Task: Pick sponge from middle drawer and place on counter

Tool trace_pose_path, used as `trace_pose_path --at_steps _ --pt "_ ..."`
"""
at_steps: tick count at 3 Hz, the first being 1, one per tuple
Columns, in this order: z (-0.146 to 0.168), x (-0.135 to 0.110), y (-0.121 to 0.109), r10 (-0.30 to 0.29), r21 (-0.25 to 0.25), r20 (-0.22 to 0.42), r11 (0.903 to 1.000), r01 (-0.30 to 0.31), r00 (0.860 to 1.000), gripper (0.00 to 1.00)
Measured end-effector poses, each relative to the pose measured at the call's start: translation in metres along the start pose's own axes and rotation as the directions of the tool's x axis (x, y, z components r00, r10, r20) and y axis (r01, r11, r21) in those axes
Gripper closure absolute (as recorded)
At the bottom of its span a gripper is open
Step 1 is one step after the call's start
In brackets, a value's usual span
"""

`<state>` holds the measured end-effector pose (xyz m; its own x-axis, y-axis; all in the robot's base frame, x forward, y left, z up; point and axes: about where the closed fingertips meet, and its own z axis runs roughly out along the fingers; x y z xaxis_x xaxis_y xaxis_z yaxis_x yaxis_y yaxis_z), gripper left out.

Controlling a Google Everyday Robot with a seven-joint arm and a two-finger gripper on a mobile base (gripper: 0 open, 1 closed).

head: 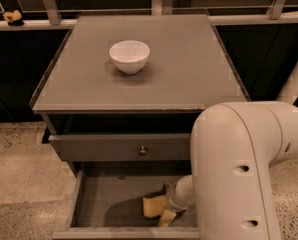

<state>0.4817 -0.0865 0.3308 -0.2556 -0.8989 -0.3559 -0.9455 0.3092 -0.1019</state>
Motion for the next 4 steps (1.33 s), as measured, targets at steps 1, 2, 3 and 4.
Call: trace_pose_path --at_steps 1,2,3,4 --pt "0.0 0.0 0.0 0.0 0.0 0.0 1.0 0.0 1.0 0.86" --pt "0.0 0.0 0.0 0.0 0.0 0.0 1.0 0.0 1.0 1.0" --pt "-0.008 -0.003 -0.001 0.0 0.0 0.0 1.0 0.0 1.0 1.0" --pt "-0.016 -0.006 -0.002 0.0 0.0 0.0 1.0 0.0 1.0 1.0"
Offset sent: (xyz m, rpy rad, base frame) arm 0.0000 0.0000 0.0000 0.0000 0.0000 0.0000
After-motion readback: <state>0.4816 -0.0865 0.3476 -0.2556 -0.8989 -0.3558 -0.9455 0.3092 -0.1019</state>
